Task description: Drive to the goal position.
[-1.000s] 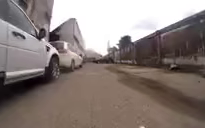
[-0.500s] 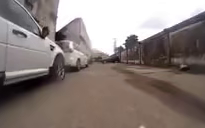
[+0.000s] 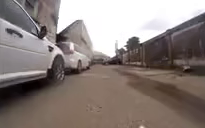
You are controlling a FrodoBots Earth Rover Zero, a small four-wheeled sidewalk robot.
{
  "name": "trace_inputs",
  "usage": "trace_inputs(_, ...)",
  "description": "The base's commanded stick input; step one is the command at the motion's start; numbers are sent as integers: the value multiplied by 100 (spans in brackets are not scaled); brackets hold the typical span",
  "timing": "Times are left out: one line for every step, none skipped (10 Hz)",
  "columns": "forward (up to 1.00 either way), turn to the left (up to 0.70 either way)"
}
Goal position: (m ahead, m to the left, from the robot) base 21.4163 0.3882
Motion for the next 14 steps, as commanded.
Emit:
trace_inputs(30,0)
trace_inputs(30,0)
trace_inputs(30,0)
trace_inputs(30,0)
trace_inputs(30,0)
trace_inputs(30,0)
trace_inputs(30,0)
trace_inputs(30,0)
trace_inputs(30,0)
trace_inputs(30,0)
trace_inputs(30,0)
trace_inputs(30,0)
trace_inputs(30,0)
trace_inputs(30,0)
